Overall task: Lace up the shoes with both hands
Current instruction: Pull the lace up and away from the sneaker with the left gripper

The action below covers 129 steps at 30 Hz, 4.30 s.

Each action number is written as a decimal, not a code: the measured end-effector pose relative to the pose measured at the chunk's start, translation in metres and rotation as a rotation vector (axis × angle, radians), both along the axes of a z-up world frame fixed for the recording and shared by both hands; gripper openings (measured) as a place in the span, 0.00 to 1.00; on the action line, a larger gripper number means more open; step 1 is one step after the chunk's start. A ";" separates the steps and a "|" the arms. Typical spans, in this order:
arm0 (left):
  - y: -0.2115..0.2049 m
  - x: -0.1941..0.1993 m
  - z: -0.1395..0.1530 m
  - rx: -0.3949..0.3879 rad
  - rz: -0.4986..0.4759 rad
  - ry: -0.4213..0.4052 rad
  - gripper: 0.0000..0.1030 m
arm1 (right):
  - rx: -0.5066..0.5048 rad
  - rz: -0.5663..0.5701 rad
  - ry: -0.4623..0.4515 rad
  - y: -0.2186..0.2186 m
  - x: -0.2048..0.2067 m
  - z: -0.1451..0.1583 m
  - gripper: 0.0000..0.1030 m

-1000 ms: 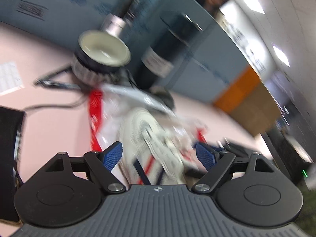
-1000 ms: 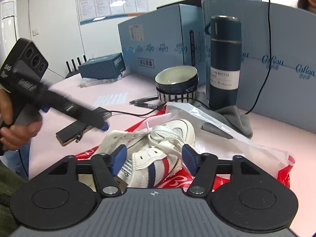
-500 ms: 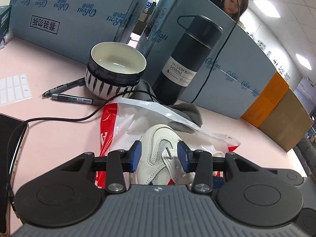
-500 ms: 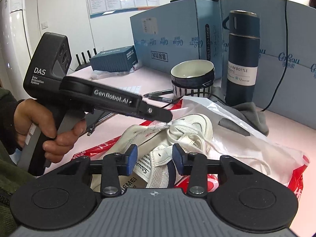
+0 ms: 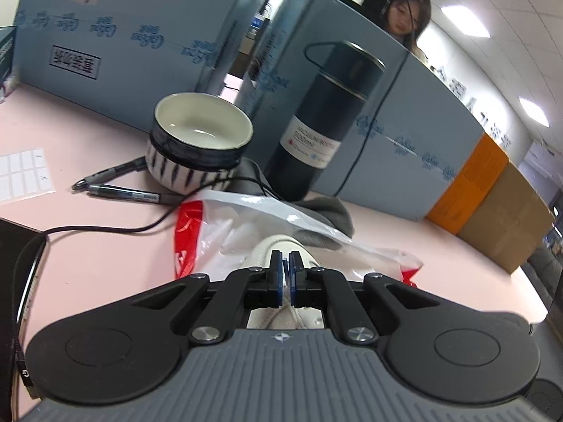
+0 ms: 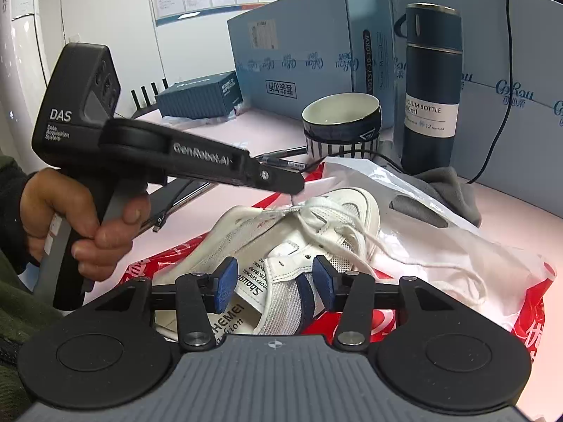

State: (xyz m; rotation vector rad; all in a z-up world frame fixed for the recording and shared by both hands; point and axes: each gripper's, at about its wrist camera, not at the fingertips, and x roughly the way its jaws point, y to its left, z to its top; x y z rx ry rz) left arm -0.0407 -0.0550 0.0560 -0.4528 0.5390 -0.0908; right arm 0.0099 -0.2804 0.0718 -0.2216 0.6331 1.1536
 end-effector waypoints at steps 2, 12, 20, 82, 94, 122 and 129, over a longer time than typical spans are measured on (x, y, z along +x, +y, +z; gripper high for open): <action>0.005 -0.001 0.000 -0.029 0.016 -0.001 0.03 | -0.002 -0.004 0.017 0.000 0.002 -0.001 0.44; 0.008 0.006 -0.009 -0.123 -0.006 0.041 0.15 | 0.002 -0.010 0.040 0.000 0.003 -0.004 0.44; 0.006 0.006 -0.010 -0.071 0.002 0.058 0.03 | 0.005 -0.011 0.047 0.000 0.004 -0.005 0.45; 0.017 -0.021 0.018 0.084 0.135 -0.035 0.02 | -0.012 -0.014 0.090 0.015 0.009 -0.010 0.62; 0.037 -0.032 0.033 0.116 0.238 -0.063 0.02 | -0.008 -0.014 0.093 0.014 0.009 -0.011 0.62; 0.134 -0.059 0.079 0.258 0.606 -0.140 0.02 | 0.001 -0.012 0.100 0.013 0.010 -0.012 0.62; 0.145 -0.057 0.094 0.297 0.638 -0.166 0.02 | 0.002 -0.012 0.101 0.013 0.011 -0.012 0.62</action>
